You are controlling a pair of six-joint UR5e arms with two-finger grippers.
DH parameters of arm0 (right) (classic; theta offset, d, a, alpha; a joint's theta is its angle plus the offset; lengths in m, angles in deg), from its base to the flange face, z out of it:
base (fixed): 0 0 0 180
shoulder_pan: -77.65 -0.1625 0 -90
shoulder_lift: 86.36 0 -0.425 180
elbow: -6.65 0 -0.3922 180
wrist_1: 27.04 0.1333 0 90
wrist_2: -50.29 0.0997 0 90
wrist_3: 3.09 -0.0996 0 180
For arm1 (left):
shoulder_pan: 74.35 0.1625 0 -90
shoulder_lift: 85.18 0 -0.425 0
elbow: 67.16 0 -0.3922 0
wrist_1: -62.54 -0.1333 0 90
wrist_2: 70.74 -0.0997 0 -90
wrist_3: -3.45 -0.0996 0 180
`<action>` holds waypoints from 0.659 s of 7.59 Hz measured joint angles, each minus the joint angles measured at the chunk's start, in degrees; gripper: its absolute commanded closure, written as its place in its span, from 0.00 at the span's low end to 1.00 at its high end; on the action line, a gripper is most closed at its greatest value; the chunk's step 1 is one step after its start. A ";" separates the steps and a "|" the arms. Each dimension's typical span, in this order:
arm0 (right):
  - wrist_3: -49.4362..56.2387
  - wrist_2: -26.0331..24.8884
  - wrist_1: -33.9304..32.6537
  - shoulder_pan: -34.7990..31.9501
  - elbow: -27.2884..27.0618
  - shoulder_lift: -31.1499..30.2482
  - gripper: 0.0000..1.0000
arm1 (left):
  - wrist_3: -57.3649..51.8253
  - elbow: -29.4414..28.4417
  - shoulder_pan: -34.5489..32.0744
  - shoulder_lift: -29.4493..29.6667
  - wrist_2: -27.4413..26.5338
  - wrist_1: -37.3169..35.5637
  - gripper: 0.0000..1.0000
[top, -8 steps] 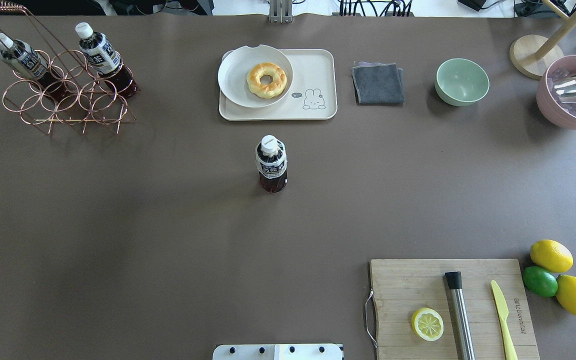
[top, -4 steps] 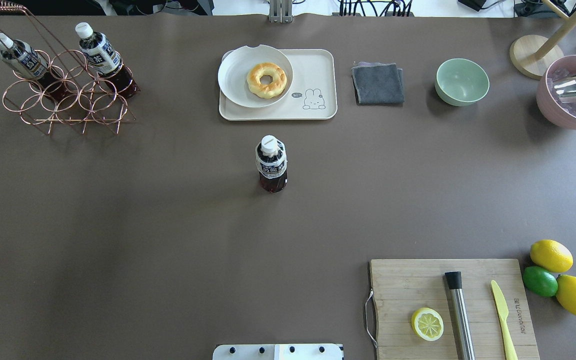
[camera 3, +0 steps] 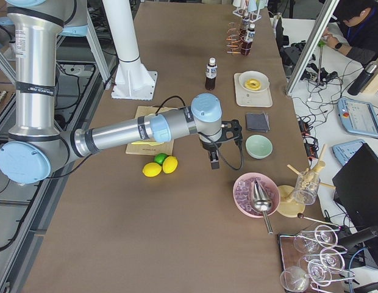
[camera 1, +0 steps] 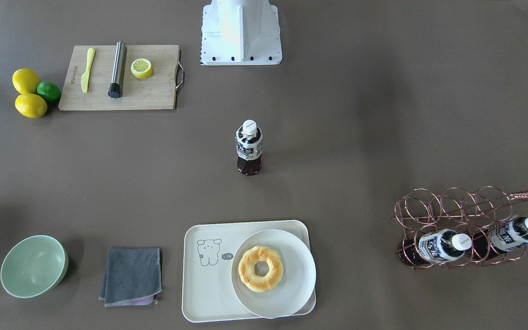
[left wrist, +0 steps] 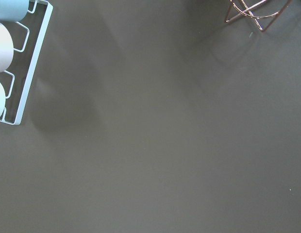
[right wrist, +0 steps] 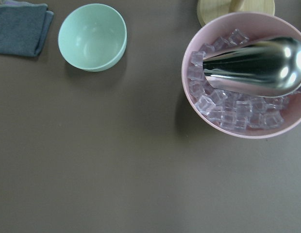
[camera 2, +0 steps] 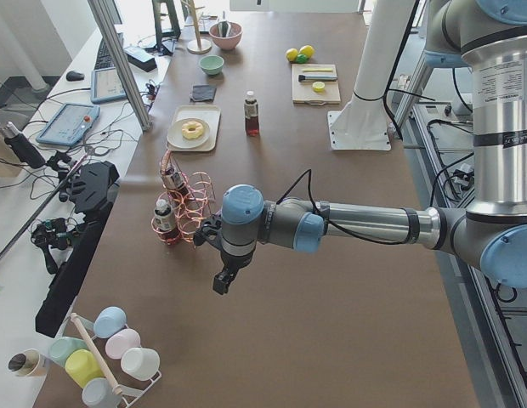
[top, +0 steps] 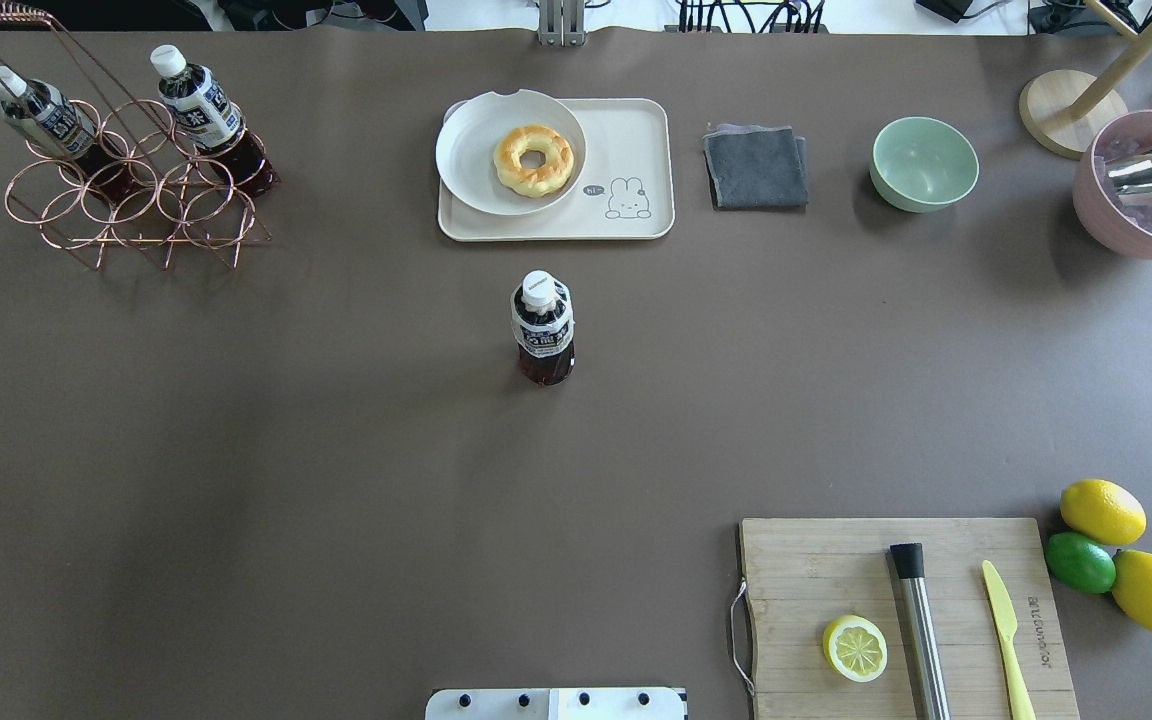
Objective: Place tea on tray
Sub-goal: 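Move the right gripper over the standing tea bottle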
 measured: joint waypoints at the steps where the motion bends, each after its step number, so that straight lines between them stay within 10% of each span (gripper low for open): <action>1: -5.67 -0.05 4.81 3.25 -1.79 1.07 0.00 | 0.01 0.12 0.00 -0.10 0.01 0.34 0.00; 5: -38.87 -16.55 12.58 27.98 -4.51 16.55 0.00 | 0.02 0.19 0.00 -0.02 0.02 0.60 0.00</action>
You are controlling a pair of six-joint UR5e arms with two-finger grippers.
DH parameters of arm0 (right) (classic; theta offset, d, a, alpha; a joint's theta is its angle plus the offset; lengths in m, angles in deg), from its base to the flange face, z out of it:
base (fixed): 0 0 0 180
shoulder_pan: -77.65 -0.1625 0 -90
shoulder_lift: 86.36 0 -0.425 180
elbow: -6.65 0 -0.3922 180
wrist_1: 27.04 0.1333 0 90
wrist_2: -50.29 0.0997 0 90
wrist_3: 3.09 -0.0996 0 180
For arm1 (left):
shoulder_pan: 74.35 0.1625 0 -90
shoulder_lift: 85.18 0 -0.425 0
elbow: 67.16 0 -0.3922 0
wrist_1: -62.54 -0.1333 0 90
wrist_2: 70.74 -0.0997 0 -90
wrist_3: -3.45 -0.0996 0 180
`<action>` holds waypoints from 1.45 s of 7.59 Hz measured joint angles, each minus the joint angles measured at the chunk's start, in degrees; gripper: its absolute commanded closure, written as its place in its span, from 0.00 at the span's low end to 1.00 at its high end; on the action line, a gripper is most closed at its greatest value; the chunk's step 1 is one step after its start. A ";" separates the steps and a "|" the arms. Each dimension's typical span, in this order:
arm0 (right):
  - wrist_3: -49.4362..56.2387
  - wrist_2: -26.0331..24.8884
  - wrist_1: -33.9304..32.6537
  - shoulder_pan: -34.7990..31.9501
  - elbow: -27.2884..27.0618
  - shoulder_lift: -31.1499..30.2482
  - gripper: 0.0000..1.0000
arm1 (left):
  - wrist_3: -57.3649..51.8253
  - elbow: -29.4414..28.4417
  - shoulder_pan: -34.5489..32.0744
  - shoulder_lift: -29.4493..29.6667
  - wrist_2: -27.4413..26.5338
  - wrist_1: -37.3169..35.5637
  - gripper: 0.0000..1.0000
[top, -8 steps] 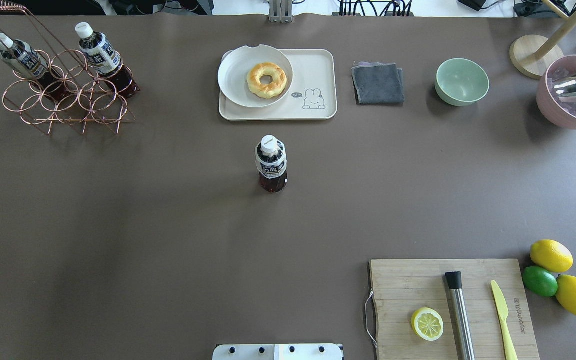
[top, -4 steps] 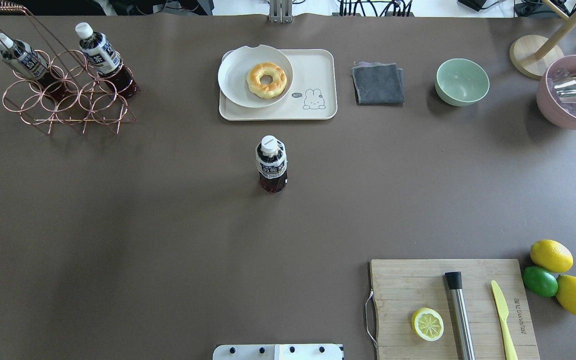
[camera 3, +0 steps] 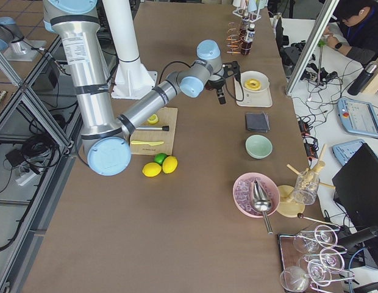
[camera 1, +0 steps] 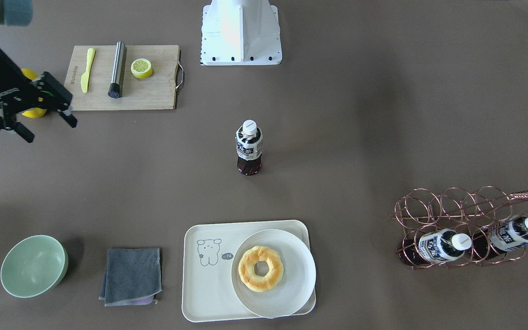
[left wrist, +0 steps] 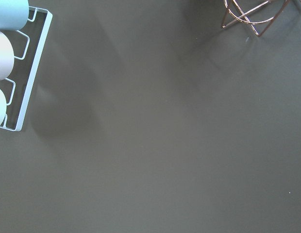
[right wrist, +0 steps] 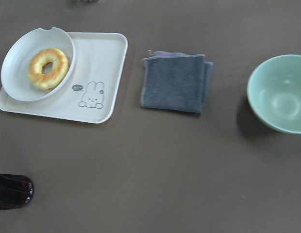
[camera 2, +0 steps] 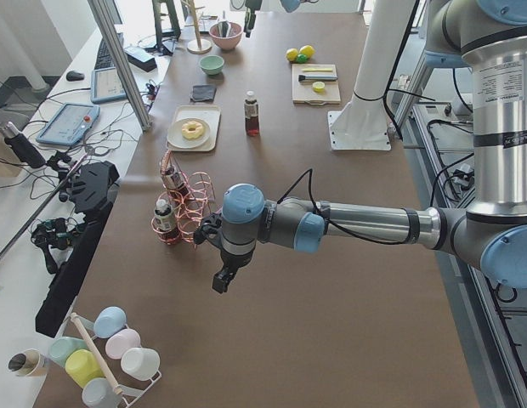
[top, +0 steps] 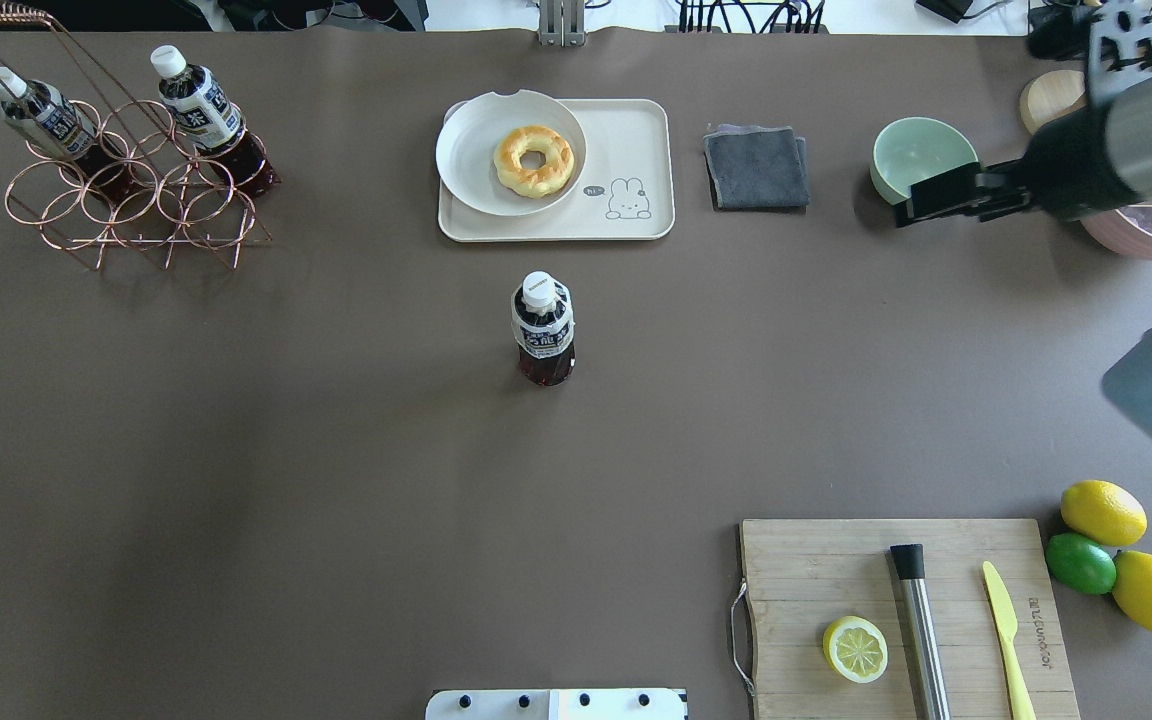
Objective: Place tea on tray
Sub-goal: 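Move the right gripper over the standing tea bottle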
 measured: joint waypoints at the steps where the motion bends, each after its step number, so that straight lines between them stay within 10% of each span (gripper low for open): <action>1: -6.71 -6.59 -2.46 6.94 -0.11 4.91 0.00 | 0.04 -0.03 0.00 0.09 0.00 0.00 0.00; 5: -22.67 -27.30 -30.04 26.55 4.61 32.83 0.00 | 0.20 -0.58 0.00 0.38 0.00 0.00 0.00; 11: -26.16 -34.72 -31.90 31.15 16.10 41.56 0.06 | 0.18 -1.07 0.00 0.07 0.00 0.00 0.00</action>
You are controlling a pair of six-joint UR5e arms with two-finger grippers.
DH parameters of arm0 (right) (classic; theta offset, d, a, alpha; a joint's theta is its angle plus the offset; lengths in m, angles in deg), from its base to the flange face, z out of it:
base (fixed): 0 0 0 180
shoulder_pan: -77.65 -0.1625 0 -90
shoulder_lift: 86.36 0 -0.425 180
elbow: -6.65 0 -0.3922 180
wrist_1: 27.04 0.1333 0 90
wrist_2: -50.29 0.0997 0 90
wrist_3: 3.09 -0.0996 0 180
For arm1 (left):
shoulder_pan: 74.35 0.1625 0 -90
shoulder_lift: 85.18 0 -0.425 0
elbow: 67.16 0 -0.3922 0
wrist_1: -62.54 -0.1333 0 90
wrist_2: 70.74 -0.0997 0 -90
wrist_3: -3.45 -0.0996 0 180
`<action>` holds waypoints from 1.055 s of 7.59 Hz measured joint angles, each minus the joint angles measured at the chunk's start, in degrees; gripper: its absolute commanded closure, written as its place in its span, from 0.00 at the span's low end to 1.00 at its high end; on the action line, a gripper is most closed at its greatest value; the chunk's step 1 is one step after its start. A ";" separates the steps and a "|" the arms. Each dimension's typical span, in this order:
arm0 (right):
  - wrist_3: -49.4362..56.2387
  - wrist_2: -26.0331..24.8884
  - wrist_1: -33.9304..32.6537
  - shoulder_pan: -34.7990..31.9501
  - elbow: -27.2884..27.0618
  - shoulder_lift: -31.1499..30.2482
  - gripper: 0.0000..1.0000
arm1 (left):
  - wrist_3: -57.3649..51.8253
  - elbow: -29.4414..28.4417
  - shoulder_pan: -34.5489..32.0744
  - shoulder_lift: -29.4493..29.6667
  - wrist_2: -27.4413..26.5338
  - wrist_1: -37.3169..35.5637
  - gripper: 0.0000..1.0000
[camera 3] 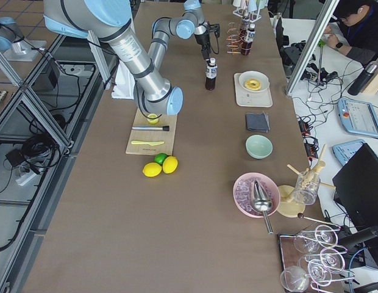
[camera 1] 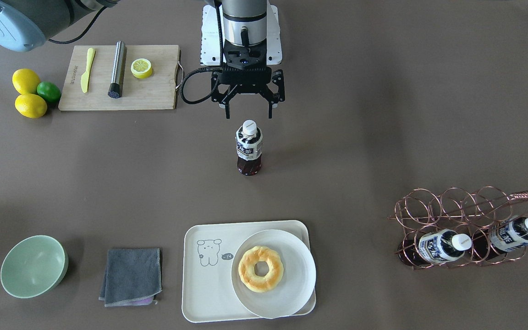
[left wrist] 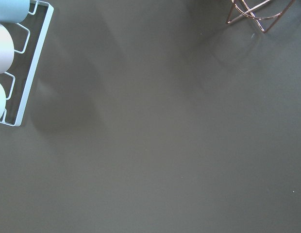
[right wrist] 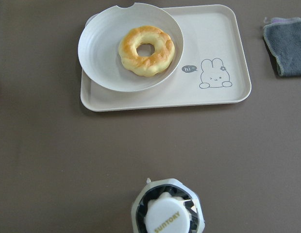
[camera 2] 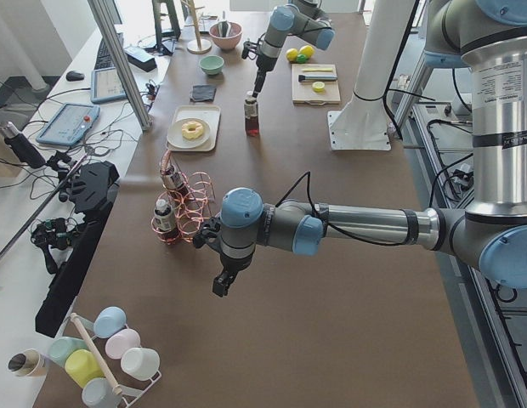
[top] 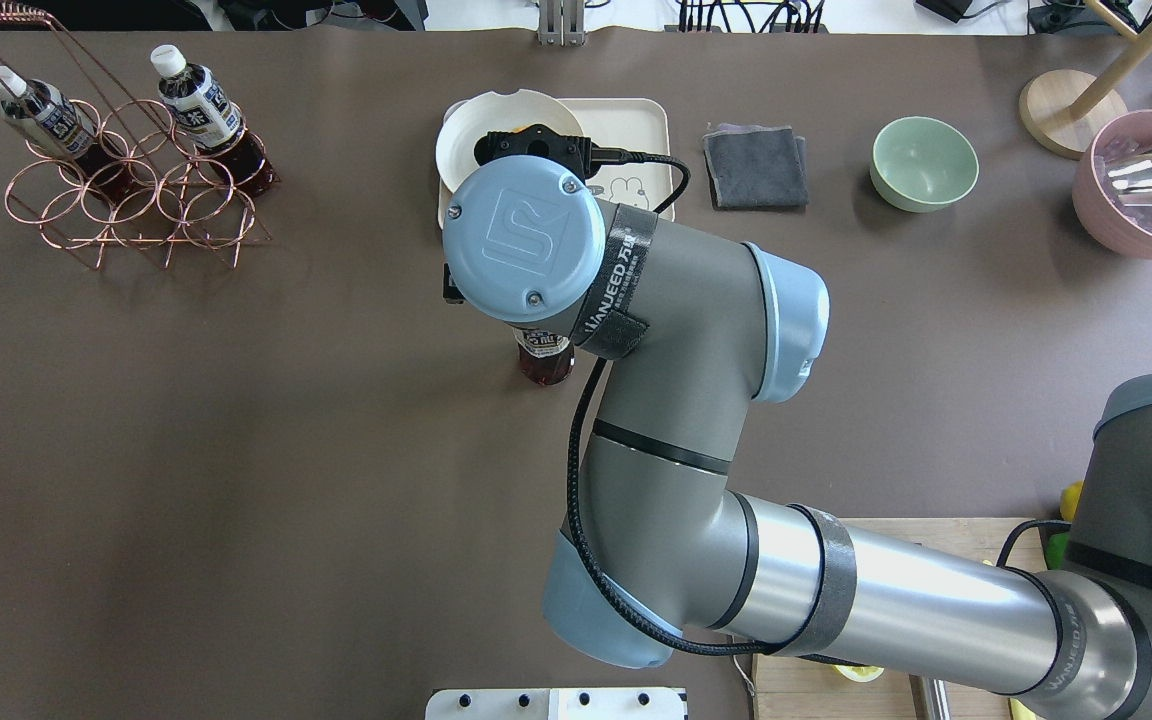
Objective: Place tea on tray
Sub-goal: 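Move the right gripper over the standing tea bottle, then grasp the tea bottle with the right gripper and lift it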
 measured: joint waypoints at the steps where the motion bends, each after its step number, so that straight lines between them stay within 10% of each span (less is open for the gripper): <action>1: 0.48 -1.02 0.09 0.03 0.34 0.00 0.08 | 0.00 -0.02 0.00 0.00 0.00 0.00 0.00; 7: 1.44 -3.11 4.70 0.07 3.91 -0.13 0.31 | -0.02 -0.55 0.00 0.00 0.00 0.00 0.00; 8: 1.76 -3.18 4.78 0.07 3.89 -0.26 0.88 | -0.01 -0.57 0.00 0.01 0.00 0.00 0.00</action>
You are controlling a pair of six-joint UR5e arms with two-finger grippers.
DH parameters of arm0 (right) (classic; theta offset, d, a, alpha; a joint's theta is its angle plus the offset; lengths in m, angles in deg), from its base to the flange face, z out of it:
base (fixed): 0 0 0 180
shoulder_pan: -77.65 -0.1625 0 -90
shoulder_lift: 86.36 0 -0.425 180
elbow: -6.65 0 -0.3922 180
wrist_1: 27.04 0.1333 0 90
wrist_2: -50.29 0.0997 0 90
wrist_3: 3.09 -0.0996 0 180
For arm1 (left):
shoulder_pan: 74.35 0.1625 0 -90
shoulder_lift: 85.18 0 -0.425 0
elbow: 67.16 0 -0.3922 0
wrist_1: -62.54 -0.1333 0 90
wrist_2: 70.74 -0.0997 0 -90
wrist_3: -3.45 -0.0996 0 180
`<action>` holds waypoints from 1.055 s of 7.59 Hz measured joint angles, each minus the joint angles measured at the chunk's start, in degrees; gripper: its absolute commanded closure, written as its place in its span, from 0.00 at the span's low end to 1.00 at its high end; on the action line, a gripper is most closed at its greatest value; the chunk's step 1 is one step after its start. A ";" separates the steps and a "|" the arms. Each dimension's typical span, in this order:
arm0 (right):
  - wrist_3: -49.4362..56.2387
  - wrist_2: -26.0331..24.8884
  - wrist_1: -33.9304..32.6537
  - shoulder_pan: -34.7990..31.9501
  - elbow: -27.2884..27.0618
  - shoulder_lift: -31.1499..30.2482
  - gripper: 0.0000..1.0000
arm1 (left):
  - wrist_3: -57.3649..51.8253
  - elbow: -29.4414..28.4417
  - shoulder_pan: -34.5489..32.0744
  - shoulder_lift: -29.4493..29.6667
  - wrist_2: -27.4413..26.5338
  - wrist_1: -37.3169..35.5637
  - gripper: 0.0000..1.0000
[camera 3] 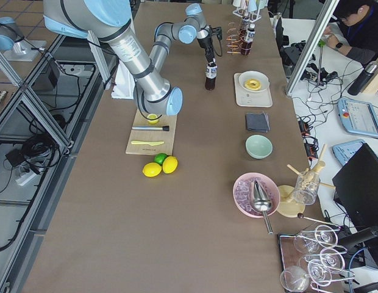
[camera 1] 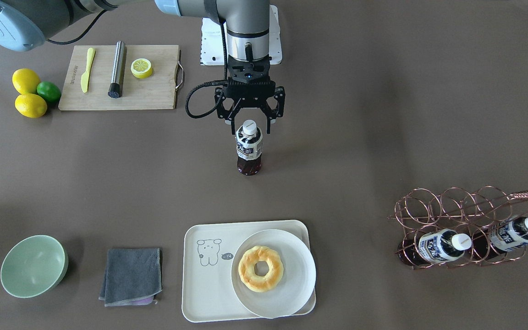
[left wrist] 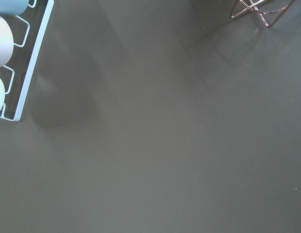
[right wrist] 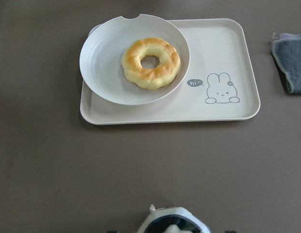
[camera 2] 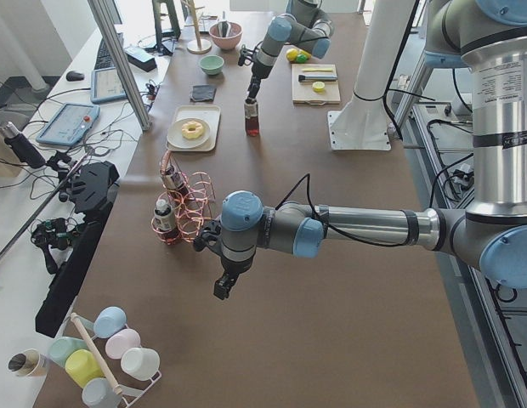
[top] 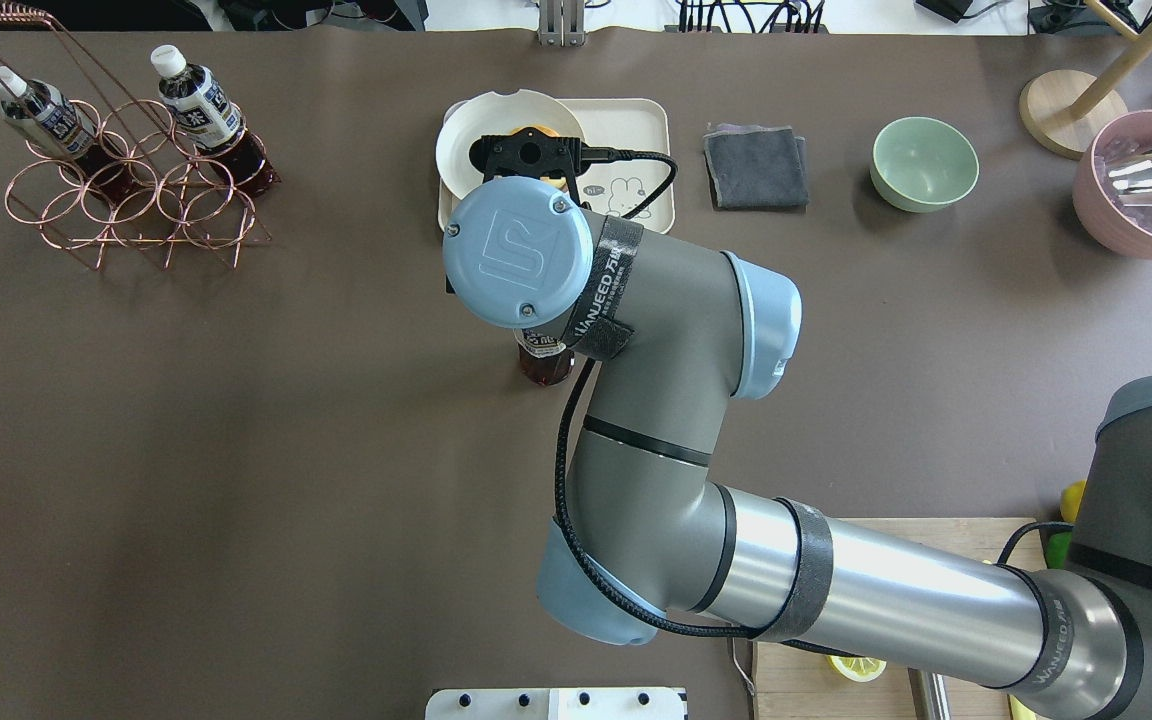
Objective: Place tea on tray
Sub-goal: 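Grasp the tea bottle with the right gripper and lift it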
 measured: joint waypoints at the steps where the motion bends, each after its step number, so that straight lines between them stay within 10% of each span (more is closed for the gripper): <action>1: 0.19 -0.03 -0.02 0.00 -0.09 -0.12 1.00 | 0.00 0.00 0.00 0.00 0.00 0.00 0.00; 8: 4.30 2.12 -0.24 -5.85 -0.17 1.08 1.00 | 0.01 0.13 0.00 0.09 0.05 0.00 0.00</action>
